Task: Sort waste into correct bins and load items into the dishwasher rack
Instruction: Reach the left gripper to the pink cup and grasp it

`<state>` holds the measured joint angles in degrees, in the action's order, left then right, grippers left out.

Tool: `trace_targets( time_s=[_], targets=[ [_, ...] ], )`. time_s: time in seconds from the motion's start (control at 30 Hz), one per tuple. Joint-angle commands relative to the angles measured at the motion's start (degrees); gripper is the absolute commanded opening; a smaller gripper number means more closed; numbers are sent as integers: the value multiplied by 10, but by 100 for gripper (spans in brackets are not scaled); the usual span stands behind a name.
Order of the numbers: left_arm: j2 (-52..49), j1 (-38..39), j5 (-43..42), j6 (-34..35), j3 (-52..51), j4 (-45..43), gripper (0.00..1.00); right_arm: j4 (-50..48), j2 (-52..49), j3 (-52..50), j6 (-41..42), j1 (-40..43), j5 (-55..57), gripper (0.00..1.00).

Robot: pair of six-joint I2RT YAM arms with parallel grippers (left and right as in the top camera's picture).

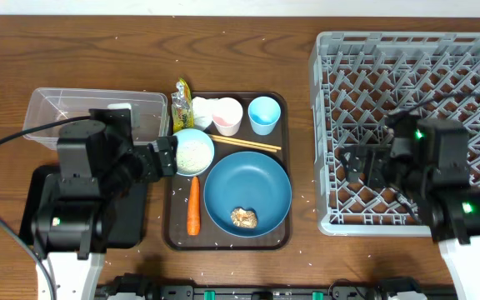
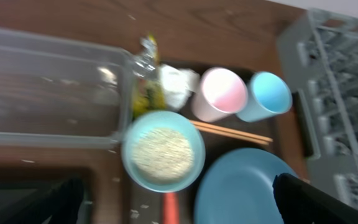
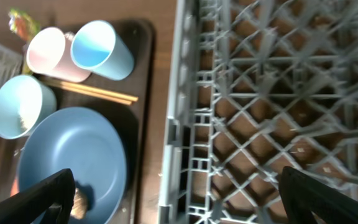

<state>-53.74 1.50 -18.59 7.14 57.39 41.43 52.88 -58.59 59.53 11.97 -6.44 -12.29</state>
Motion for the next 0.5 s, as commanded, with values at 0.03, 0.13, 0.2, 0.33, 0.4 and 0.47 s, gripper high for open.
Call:
trace_targets(
  time_s=[0.03, 0.13, 0.2, 0.33, 0.4, 0.47],
  targets=[
    [-30, -3, -99, 26, 10, -17, 98, -3, -33, 11, 0, 3, -55, 99],
    [-55, 6, -99, 24, 11, -49, 98, -18, -45, 12, 0, 2, -64, 91],
    [-80, 27, -88, 24, 16, -80, 98, -25, -47, 12, 0, 0, -51, 93],
    [-165, 90, 26, 24, 46, -101, 100, -19, -47, 12, 10, -2, -49, 98],
    [-211, 116, 97, 24, 62, -107, 100, -12, -47, 12, 11, -2, -45, 99],
    [-257, 135, 162, 24, 70, -137, 99, -4, -47, 12, 11, -2, -40, 99]
  ],
)
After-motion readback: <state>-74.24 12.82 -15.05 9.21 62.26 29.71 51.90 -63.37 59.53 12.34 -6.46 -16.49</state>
